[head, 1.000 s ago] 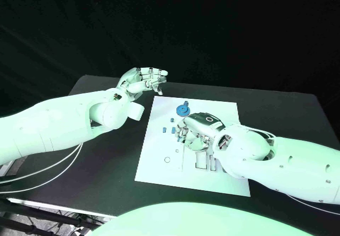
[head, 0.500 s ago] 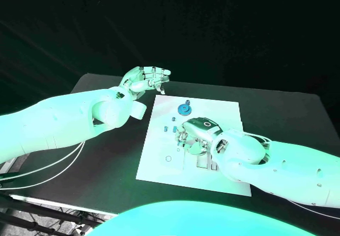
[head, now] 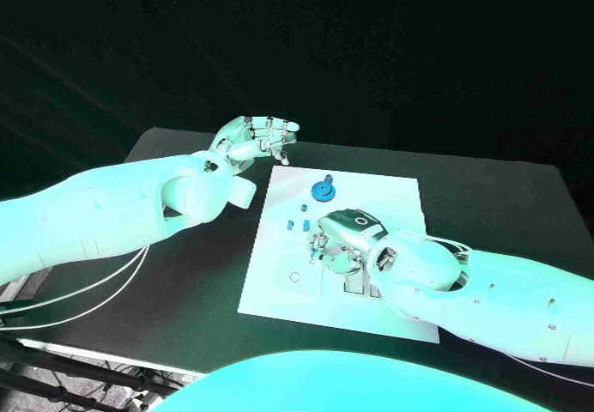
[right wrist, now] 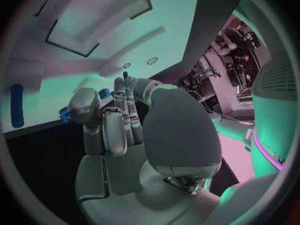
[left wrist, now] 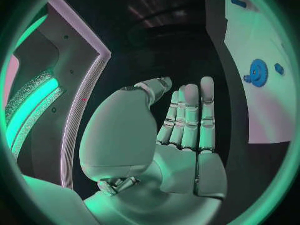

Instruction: Assemble the parts on the task board

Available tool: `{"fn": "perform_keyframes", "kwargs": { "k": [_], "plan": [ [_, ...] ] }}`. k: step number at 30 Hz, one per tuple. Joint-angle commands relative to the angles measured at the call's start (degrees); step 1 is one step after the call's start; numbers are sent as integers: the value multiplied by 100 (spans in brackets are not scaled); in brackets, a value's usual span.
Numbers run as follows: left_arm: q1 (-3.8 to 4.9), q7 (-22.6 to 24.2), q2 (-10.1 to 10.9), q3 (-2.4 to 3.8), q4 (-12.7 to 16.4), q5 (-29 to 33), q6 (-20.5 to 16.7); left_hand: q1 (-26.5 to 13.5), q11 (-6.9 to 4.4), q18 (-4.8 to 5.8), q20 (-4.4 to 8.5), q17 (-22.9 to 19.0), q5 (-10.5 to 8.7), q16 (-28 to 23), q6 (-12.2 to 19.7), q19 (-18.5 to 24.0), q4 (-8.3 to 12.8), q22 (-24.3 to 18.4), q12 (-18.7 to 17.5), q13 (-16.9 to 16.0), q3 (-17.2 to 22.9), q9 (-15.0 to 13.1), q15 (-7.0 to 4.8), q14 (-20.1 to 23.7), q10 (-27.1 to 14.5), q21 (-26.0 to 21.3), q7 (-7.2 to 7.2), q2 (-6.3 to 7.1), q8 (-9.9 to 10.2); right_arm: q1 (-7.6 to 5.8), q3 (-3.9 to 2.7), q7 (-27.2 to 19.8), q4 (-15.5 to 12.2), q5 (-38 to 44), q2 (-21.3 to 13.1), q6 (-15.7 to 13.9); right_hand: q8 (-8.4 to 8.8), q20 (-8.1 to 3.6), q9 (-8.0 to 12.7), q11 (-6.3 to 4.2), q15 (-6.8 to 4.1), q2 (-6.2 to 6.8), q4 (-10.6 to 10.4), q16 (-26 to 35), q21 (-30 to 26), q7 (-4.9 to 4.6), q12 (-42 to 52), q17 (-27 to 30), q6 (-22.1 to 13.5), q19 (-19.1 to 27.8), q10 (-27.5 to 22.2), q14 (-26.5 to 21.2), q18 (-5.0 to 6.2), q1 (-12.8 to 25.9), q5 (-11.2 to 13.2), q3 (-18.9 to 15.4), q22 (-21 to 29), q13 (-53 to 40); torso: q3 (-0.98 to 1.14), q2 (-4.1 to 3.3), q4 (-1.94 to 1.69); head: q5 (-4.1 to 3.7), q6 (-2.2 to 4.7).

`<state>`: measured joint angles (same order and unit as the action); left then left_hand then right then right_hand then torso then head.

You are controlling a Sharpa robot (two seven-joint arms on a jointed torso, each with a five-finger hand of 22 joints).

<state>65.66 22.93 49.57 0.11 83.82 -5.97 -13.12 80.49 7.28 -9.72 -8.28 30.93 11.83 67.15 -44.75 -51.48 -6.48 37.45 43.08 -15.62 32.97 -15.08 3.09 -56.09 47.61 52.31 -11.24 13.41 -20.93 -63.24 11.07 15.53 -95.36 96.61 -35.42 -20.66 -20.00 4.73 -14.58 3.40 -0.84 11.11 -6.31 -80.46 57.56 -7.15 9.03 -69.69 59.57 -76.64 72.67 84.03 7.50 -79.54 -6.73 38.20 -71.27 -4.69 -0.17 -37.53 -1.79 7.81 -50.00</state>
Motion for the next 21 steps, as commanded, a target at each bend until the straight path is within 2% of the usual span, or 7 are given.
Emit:
{"fn": "perform_keyframes", "kwargs": {
  "k": [1,7,21],
  "plan": [
    [5,14,-14,4,5,-50,99,70,1,-77,-39,-5,14,25,50,-3,-10,-2,-35,7,-38,9,21,21,-36,-7,-6,-8,3,19,2,-12,11,106,7,83,-20,1,-15,-16,-31,6,19,-27,-27,-8,-21,-5,37,-44,16,199,-97,71,-38,-3,-2,-5,1,1,-1,9,0],
    [5,10,-17,3,-1,-56,103,68,2,-77,-41,-6,15,27,48,-4,-11,-1,-33,9,-42,9,23,23,-38,-6,-6,-10,-4,40,3,-16,19,100,5,119,-20,1,-15,-16,-31,6,19,-27,-27,-8,-21,-5,37,-44,16,199,-97,71,-38,-3,-2,-5,-2,1,2,-55,0],
    [5,0,-20,2,-16,-72,107,67,3,-77,-42,-7,15,28,47,-4,-13,0,-32,10,-44,8,24,24,-40,-6,-6,-11,-7,68,4,-14,-1,93,-3,164,-24,1,-23,-14,-30,9,25,-32,-15,-9,-25,-15,38,-49,22,201,-100,91,-36,-7,-12,-7,2,2,-1,-3,0]
  ]
}}
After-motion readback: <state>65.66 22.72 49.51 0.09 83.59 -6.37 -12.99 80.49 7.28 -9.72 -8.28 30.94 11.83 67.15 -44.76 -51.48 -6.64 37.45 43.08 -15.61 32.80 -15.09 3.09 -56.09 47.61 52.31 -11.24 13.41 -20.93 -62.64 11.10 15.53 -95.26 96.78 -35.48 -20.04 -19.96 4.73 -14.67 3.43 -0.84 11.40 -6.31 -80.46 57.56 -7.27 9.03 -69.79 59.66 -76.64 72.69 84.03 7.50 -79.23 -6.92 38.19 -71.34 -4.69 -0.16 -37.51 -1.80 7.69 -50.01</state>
